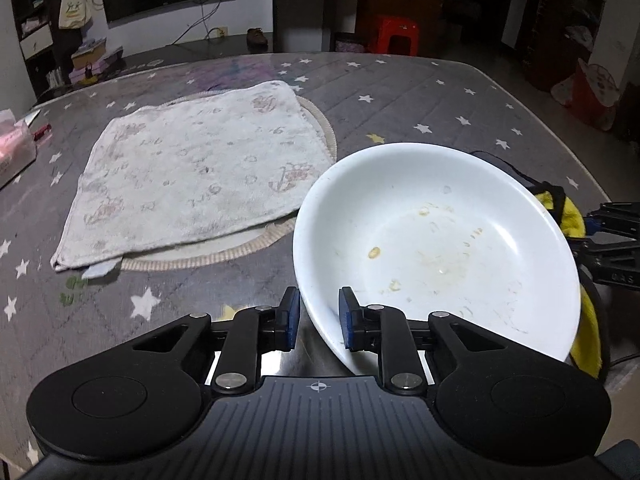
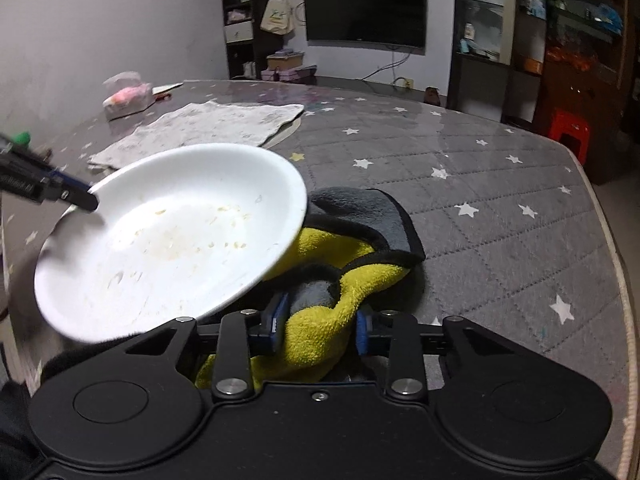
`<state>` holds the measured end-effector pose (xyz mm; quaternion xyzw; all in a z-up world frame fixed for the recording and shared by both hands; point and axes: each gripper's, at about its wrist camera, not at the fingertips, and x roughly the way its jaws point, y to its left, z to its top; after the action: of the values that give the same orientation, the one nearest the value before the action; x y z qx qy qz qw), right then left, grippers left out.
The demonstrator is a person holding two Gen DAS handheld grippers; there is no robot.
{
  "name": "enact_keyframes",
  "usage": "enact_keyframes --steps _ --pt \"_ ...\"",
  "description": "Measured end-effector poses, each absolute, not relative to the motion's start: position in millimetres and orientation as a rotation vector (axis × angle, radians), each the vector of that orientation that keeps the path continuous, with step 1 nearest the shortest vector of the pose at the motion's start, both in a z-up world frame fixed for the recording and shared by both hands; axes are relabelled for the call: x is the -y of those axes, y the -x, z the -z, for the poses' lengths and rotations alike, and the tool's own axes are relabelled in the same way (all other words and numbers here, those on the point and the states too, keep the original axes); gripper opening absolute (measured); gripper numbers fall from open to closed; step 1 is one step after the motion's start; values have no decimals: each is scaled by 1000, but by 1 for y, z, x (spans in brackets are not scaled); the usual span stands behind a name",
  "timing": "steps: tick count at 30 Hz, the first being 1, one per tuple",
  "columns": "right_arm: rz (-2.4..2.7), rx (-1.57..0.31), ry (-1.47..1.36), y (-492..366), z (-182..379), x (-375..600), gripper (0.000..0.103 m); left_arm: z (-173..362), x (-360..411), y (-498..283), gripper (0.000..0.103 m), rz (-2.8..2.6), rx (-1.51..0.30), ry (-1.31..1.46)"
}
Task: Clean bowl
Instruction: 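Tilt the held bowl with the left tool and pull the right tool back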
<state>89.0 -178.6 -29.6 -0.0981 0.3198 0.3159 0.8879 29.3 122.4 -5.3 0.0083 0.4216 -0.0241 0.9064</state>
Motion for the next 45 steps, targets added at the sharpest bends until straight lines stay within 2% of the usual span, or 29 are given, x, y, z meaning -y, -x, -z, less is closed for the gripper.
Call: enact_keyframes --steps 11,27,35,45 --pt "-726 -626 292 -56 26 183 34 10 -101 -66 19 79 -855 -129" --pt "-763 -495 428 -104 28 176 34 9 -92 -101 20 104 -848 -164" --pt "-729 -472 490 -132 29 171 34 10 -77 -143 24 78 -818 -207" --pt "-749 -446 534 -107 34 177 33 10 -62 -176 27 63 -806 -254"
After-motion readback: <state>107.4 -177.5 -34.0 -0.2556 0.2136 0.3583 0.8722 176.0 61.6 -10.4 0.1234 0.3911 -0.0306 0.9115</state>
